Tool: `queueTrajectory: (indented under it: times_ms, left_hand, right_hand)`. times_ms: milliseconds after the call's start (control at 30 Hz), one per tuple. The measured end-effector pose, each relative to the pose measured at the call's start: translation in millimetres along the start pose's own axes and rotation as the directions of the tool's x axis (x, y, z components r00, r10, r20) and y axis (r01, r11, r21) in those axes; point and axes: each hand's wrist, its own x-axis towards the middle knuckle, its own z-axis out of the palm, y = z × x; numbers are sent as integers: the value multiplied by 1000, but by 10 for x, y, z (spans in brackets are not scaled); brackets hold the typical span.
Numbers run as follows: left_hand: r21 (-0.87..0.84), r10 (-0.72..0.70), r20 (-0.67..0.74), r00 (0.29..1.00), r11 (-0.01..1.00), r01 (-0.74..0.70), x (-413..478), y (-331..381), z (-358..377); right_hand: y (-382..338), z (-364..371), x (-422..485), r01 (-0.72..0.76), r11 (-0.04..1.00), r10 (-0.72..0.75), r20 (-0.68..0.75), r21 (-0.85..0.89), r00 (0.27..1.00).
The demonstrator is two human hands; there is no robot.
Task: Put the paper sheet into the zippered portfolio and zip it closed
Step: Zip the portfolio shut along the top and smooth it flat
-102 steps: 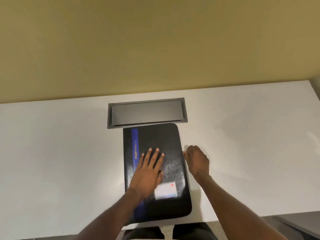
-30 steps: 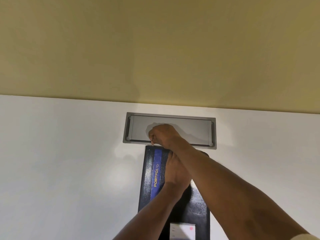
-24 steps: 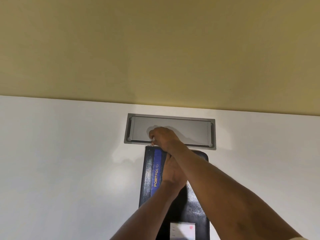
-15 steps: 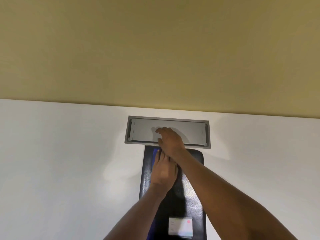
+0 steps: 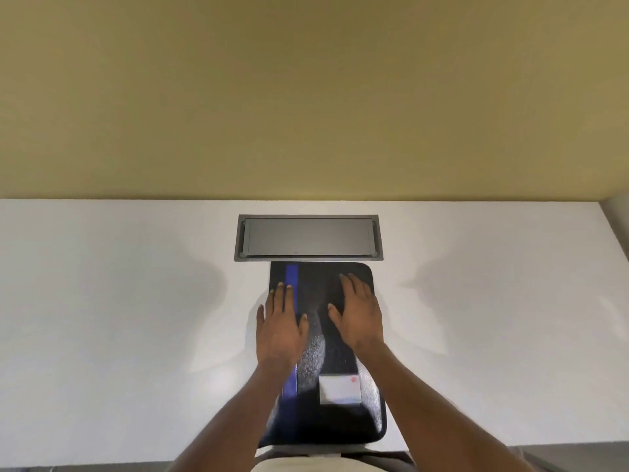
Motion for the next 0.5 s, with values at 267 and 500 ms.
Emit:
queueTrajectory:
  times_ms: [267,500]
  left_hand:
    - [-108,-137,53,989,984,142,-582,-115,192]
    - [-202,-257,106,961,940,274,-816,-160,385]
  right_hand:
    - [372,165,-729,-204,979,204,-23,9,979]
    - [538,355,-1064,-310,943,302,75,120,950]
